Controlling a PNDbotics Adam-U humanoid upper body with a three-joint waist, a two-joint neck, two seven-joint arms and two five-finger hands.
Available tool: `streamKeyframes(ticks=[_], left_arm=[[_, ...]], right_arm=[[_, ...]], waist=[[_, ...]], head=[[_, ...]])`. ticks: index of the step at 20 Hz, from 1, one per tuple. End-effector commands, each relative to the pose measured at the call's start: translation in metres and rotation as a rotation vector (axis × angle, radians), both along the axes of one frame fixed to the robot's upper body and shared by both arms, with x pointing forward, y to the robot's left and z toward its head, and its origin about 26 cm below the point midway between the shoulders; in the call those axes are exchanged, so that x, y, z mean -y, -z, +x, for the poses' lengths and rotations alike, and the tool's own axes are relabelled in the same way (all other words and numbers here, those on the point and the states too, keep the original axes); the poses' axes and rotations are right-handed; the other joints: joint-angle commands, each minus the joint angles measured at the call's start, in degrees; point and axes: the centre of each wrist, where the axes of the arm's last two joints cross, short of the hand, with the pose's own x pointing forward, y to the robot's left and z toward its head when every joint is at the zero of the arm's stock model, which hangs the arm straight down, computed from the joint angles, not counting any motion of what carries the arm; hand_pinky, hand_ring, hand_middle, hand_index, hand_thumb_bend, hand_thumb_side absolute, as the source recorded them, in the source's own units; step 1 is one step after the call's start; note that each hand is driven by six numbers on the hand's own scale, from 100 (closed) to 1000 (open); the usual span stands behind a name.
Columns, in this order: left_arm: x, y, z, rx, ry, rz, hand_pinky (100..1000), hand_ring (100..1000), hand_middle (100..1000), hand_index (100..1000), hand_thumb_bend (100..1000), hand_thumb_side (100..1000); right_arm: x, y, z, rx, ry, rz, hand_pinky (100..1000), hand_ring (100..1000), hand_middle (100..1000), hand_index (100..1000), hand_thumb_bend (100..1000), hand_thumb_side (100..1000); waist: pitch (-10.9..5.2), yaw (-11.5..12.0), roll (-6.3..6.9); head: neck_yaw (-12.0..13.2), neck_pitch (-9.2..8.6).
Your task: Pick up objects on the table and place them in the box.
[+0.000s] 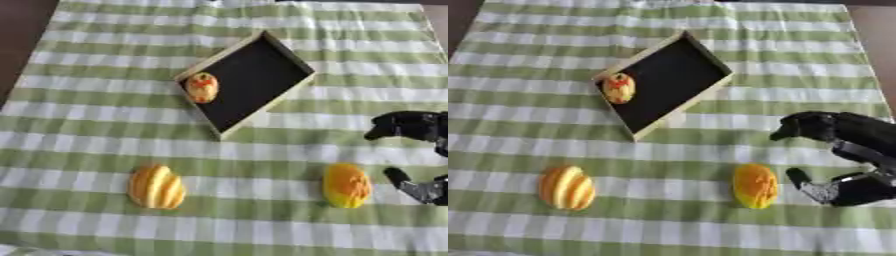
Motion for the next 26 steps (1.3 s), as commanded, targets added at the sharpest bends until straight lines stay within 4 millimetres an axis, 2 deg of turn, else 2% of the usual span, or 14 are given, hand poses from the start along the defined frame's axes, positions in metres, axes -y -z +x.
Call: streamKeyframes(ticks=[1,3,4,5,6,10,11,16,23,26], left_arm=[[-0.001,-0.008,-0.004,0.015,0.004,0.034,801,810,718,870,100,448],[-0.001,-0.008,-0.004,0.009,0.01,0.036,801,810,718,870,100,448],[0.0,-0.007,-0.003,0.007,0.014,0.037,801,810,718,870,100,451],[0.0,-0.007,-0.003,0.006,0.017,0.036,801,810,717,870,100,452],[0.001,-0.007,-0.003,0.005,0.019,0.035,801,810,717,870,100,452],[0.001,-0.007,-0.003,0.002,0.024,0.035,801,810,716,871,100,453],[0.001,-0.007,-0.003,0.001,0.026,0.034,801,810,715,871,100,455],[0.002,-0.006,-0.003,-0.005,0.036,0.03,802,810,713,871,100,463],[0.003,-0.005,-0.003,-0.012,0.048,0.022,802,809,703,870,100,478],[0.004,-0.003,-0.002,-0.018,0.053,0.017,802,809,701,869,100,484]], right_arm=[[-0.003,-0.007,0.0,0.015,-0.035,-0.056,923,946,803,906,100,381],[-0.007,-0.006,0.001,0.016,-0.049,-0.071,929,950,802,913,100,237],[-0.008,-0.006,0.001,0.017,-0.052,-0.076,929,950,802,913,100,238],[-0.009,-0.006,0.001,0.014,-0.055,-0.08,932,951,798,914,100,142],[-0.011,-0.005,0.001,0.008,-0.055,-0.082,933,951,795,915,100,100],[-0.015,-0.001,0.002,-0.028,-0.051,-0.08,937,953,794,915,100,127],[-0.016,-0.001,0.002,-0.036,-0.05,-0.079,938,953,793,914,100,172],[-0.021,0.002,0.002,-0.08,-0.041,-0.085,945,955,794,914,100,222],[-0.024,0.006,0.002,-0.109,-0.033,-0.117,954,957,803,926,100,143],[-0.025,0.008,0.001,-0.107,-0.029,-0.144,957,958,808,932,100,168]], waist=[[-1.36,0.0,-0.1],[-1.52,0.03,-0.17],[-1.57,0.04,-0.19],[-1.62,0.09,-0.21],[-1.66,0.13,-0.22],[-1.73,0.3,-0.19],[-1.73,0.36,-0.17],[-1.6,0.66,-0.1],[-1.29,0.84,0.06],[-1.23,0.85,0.13]], head=[[-0.24,0.41],[-0.31,0.53],[-0.31,0.56],[-0.35,0.55],[-0.37,0.54],[-0.53,0.56],[-0.59,0.57],[-0.91,0.5],[-0.96,0.55],[-1.02,0.39]])
